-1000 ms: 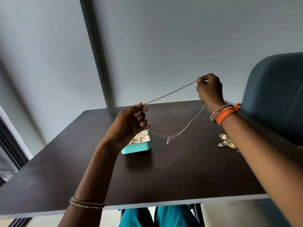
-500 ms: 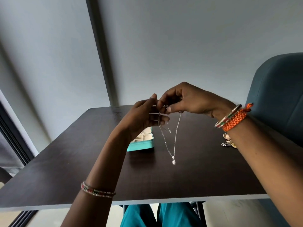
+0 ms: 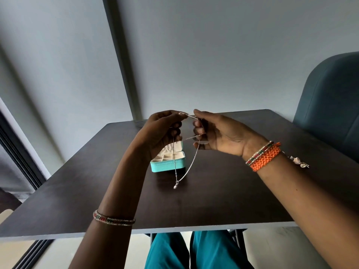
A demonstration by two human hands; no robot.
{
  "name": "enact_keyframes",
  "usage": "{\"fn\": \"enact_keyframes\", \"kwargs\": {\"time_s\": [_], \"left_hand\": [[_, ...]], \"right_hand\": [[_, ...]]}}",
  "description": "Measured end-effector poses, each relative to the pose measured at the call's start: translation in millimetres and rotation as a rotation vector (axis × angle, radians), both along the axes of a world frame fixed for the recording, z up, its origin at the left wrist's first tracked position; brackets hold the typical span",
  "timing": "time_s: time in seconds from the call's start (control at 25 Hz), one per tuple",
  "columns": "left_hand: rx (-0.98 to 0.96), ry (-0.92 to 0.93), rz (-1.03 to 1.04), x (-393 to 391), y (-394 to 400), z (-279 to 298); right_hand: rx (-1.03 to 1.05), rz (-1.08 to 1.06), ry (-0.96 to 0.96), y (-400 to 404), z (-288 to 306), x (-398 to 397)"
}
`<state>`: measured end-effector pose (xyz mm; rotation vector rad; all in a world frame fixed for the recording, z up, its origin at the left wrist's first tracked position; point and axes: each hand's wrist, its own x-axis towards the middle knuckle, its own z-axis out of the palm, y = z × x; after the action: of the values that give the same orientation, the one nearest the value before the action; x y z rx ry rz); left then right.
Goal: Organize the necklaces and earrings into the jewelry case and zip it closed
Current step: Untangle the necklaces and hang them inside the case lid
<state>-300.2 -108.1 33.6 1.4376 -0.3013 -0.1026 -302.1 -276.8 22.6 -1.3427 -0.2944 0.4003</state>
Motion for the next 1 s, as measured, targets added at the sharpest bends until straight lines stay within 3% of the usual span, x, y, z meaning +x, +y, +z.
{"fn": "enact_keyframes", "kwargs": {"time_s": [0.12, 0.24, 0.36, 0.44, 0.52, 0.56, 0.68, 0.88, 1.0], "left_hand": [[-0.190, 0.080, 0.082, 5, 4, -6], [-0.312, -0.009, 0.360, 12, 5, -14], [-0.322, -0.109, 0.565, 16, -2, -27], [-0.157, -0.150, 0.623, 14, -13, -37], [-0.029, -0.107, 0.511, 10, -21, -41], [-0.084, -0.023, 0.382, 6, -22, -39], [-0.486, 0.171, 0.020, 2, -11, -33], [-0.978, 0.087, -0.034, -3, -11, -46], [-0.960, 0.101, 0.026, -4, -20, -44]], "right_hand": [[0.138, 0.015, -0.061, -5, -4, -1], [0.424, -0.081, -0.041, -7, -13, -1], [0.664, -0.135, -0.021, 4, -17, -2], [0.707, -0.195, -0.059, 14, -18, 0], [0.700, -0.297, -0.071, 19, -20, 6], [0.696, -0.356, -0.059, 20, -21, 9], [0.655, -0.500, -0.018, 14, -26, 15], [0.549, -0.554, -0.051, 13, -29, 16], [0.572, -0.496, -0.016, 18, -30, 12]]}}
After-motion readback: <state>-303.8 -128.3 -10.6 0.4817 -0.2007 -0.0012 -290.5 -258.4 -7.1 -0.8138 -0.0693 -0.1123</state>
